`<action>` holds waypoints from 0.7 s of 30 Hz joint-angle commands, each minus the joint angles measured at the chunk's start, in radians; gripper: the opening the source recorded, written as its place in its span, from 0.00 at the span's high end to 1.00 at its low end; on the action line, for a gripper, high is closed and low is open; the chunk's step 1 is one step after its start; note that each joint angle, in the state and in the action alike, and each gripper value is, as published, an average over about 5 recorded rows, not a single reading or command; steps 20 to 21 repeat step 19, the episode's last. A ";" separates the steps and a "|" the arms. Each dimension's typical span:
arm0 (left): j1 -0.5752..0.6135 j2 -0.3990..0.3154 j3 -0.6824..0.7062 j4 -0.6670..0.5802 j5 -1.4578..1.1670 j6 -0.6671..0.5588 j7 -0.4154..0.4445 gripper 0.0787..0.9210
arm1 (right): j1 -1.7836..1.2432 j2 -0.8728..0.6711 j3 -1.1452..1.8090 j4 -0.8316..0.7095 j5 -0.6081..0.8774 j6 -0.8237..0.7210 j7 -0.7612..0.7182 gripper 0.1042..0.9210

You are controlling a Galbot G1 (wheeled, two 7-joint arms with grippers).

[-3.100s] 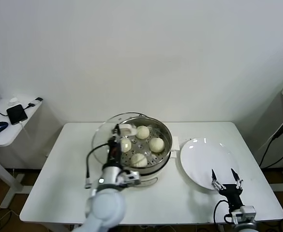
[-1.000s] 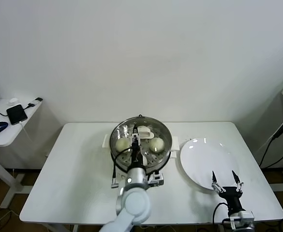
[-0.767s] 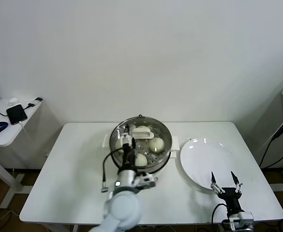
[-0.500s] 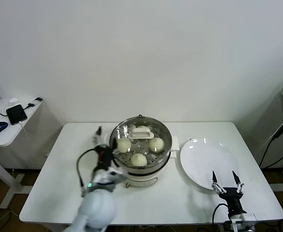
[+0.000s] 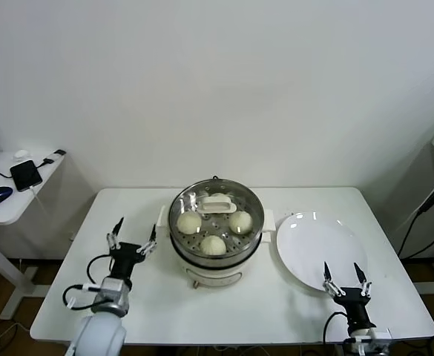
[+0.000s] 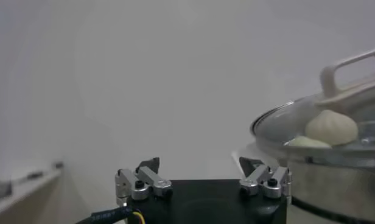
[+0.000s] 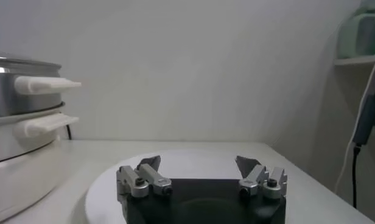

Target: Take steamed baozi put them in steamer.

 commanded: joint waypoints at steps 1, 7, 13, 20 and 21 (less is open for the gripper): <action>0.067 0.039 -0.080 0.114 -0.331 -0.255 -0.031 0.12 | 0.002 -0.005 -0.004 -0.007 0.021 -0.001 -0.008 0.12; 0.049 0.014 -0.059 0.187 -0.295 -0.265 0.002 0.12 | 0.004 -0.008 -0.003 -0.008 0.022 -0.002 -0.009 0.12; 0.050 0.005 -0.055 0.192 -0.281 -0.266 0.026 0.12 | 0.003 -0.005 -0.004 -0.008 0.022 -0.003 -0.011 0.12; 0.052 0.002 -0.055 0.185 -0.281 -0.266 0.034 0.12 | 0.003 -0.002 -0.006 -0.008 0.021 -0.001 -0.011 0.12; 0.052 0.002 -0.055 0.185 -0.281 -0.266 0.034 0.12 | 0.003 -0.002 -0.006 -0.008 0.021 -0.001 -0.011 0.12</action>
